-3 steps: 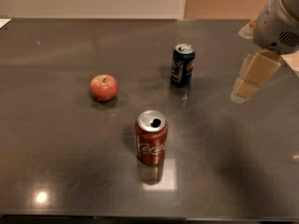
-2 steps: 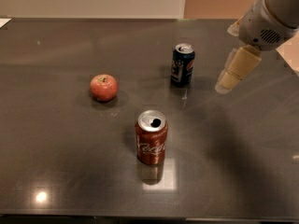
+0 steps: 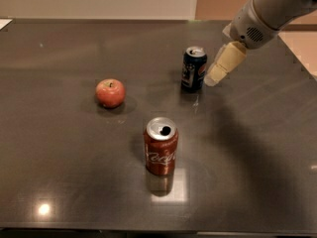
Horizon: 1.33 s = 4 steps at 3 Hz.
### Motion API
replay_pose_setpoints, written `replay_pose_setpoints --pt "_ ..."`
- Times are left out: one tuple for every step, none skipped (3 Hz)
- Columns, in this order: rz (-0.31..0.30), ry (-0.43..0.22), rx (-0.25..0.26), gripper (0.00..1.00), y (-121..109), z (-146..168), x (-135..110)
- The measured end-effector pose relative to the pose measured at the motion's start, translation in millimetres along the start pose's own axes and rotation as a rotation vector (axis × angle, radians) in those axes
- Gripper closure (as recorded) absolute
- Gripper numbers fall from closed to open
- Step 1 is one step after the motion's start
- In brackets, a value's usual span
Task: Move pepsi can near apple
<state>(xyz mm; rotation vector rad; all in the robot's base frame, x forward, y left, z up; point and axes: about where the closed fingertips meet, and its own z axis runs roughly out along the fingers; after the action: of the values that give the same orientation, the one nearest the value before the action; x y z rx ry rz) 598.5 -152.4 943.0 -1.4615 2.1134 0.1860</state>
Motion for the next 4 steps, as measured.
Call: replay_pose_setpoints --pt "0.031 -0.03 -0.025 0.0 -8.7 23.8 -12.8" --pt "0.062 -0.044 -0.036 0.0 -16.3 43.4 -19.1" --pt "0.081 -0.044 -0.045 0.0 -21.5 57.1 -21.5" --pt "0.09 -0.044 -0.058 0.0 -23.5 66.6 -23.3"
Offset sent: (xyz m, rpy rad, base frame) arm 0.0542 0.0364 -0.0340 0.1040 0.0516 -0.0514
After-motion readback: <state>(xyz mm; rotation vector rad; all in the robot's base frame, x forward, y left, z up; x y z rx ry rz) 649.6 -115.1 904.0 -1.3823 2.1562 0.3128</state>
